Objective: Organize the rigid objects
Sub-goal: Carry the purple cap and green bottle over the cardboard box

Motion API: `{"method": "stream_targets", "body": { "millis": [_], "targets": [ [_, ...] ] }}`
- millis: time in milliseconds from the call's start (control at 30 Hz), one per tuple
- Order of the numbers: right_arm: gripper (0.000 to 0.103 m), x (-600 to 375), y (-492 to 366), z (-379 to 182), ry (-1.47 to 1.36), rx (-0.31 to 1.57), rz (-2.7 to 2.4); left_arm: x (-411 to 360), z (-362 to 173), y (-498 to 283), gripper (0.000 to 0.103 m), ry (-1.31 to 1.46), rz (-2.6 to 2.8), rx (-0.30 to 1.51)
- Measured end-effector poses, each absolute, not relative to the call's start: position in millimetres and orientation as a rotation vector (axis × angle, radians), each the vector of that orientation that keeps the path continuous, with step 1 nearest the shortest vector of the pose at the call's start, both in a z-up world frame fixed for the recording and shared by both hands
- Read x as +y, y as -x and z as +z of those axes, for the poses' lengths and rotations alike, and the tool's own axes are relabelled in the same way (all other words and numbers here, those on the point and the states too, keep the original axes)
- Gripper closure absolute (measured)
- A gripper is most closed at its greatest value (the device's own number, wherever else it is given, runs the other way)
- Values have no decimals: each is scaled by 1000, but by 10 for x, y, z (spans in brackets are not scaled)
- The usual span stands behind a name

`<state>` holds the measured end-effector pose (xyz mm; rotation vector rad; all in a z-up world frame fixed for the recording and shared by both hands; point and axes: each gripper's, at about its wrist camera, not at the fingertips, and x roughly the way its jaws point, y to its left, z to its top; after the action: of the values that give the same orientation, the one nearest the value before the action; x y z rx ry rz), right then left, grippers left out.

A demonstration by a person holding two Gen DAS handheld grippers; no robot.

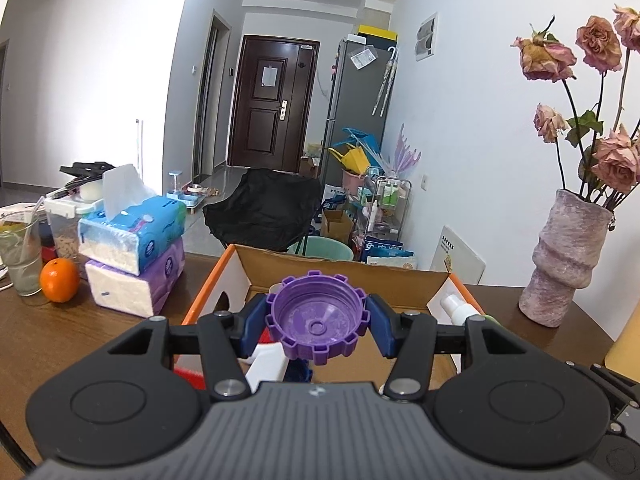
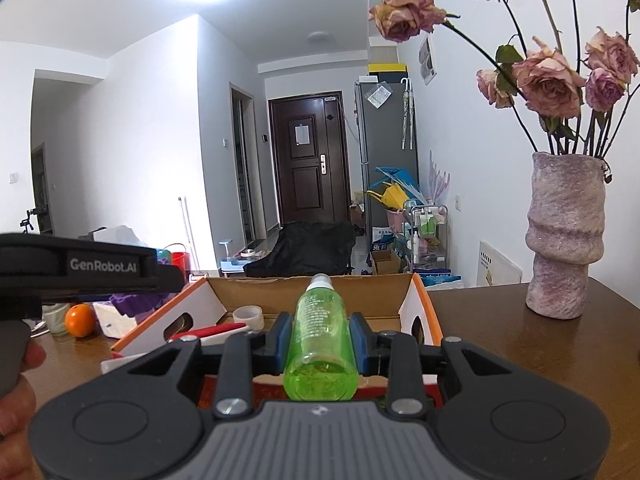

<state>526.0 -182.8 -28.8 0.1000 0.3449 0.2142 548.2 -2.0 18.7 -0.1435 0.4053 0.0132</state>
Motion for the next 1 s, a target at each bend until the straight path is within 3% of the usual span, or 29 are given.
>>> {"method": "stream_targets", "body": {
  "millis": [1000],
  "targets": [
    [73, -1517, -6111, -415, -35, 467, 132, -224, -59, -6363, 48, 50, 12, 489]
  ]
}}
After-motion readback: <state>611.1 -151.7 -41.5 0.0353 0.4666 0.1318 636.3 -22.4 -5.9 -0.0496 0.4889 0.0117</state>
